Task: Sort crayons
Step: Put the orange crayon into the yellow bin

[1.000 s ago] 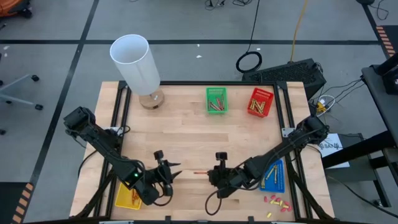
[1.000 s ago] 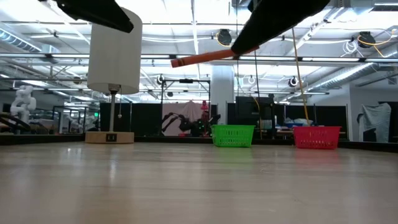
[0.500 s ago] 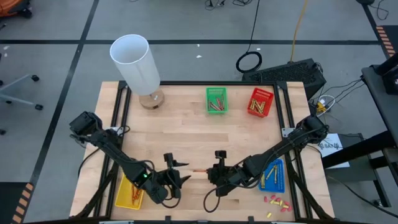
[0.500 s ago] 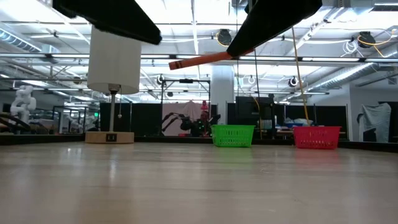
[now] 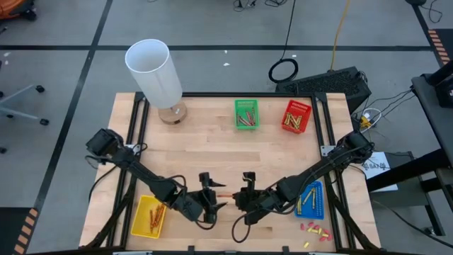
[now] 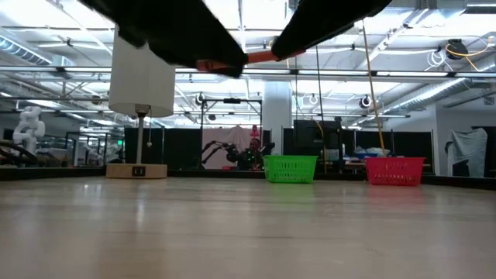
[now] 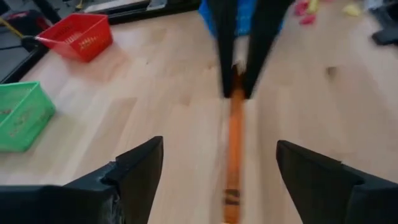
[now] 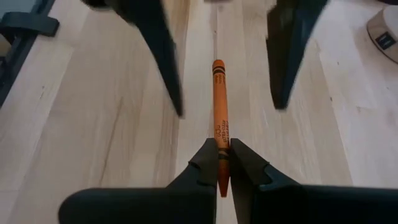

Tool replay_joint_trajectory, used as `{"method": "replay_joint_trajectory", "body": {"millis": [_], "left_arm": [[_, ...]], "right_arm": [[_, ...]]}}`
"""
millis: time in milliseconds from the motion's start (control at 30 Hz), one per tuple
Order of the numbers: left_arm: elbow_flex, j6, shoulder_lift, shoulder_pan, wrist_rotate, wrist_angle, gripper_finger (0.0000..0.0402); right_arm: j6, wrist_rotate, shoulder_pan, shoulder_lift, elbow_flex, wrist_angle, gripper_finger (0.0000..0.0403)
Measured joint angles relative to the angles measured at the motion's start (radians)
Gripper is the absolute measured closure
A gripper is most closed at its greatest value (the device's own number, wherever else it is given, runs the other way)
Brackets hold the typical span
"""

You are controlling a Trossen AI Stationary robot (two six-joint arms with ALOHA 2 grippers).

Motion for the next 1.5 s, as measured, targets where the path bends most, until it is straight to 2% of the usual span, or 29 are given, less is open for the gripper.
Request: {"method": "replay_joint_trajectory", "body": {"millis": [233, 367, 567, 900, 1067, 1267, 1500], "left_arm": [[0.000, 0.000, 0.011, 0.016, 0.000, 0.017, 0.0122], [0.000, -0.001, 0.011, 0.016, 0.000, 0.018, 0.0153], [0.000, -0.006, 0.011, 0.024, 0.047, 0.019, 0.0215], [0.000, -0.007, 0.011, 0.048, 0.053, 0.017, 0.0329], [0.000, -0.006, 0.011, 0.048, 0.052, 0.016, 0.0384], [0.000, -0.008, 0.011, 0.048, 0.047, 0.017, 0.0384], [0.000, -0.009, 0.005, 0.048, 0.045, -0.002, 0.0381]], "right_arm": [[-0.005, 0.000, 0.000, 0.000, 0.000, 0.003, 0.0401], [-0.008, 0.000, 0.000, 0.000, 0.000, 0.005, 0.0401], [-0.009, 0.000, -0.005, 0.000, 0.000, 0.028, 0.0401], [-0.027, 0.005, -0.014, 0.000, 0.000, 0.050, 0.0401], [-0.004, 0.069, -0.013, 0.000, 0.000, 0.042, 0.0400], [0.001, 0.075, -0.012, 0.000, 0.000, 0.043, 0.0370], [0.027, 0.077, 0.001, 0.000, 0.000, 0.003, 0.0280]]}}
